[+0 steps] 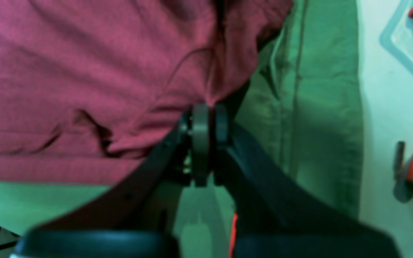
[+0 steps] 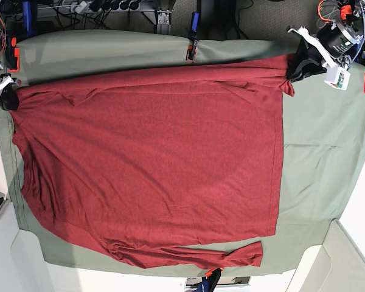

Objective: Fold the T-shirt properly
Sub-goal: 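Drag the shoulder edge toward the hem with both grippers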

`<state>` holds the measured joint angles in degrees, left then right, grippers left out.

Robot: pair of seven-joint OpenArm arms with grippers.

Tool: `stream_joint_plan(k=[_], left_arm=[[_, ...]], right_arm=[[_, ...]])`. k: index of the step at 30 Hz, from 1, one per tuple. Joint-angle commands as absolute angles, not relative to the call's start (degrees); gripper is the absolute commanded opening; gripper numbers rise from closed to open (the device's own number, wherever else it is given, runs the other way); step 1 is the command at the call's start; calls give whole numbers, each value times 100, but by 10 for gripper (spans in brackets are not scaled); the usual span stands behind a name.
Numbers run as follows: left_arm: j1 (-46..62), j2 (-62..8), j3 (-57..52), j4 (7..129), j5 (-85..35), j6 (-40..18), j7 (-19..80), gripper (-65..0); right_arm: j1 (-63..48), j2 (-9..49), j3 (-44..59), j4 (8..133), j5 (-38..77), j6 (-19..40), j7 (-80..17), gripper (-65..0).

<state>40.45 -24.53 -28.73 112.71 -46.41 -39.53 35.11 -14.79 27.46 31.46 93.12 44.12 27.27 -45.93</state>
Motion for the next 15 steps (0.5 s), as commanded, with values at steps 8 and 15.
stream_joint_plan(k=[8,15], left_arm=[[3520,-2958,-2917,11225,-4534,-4000,3317,-650],[2510,-3151,-2399,10191,-4484,-4000,3041,-650]], right_arm=[[-1039,2869,3212,9360,4431,2873,-4438,-650],[-576,2851,3055,9115,4195,2873,-4309,-650]])
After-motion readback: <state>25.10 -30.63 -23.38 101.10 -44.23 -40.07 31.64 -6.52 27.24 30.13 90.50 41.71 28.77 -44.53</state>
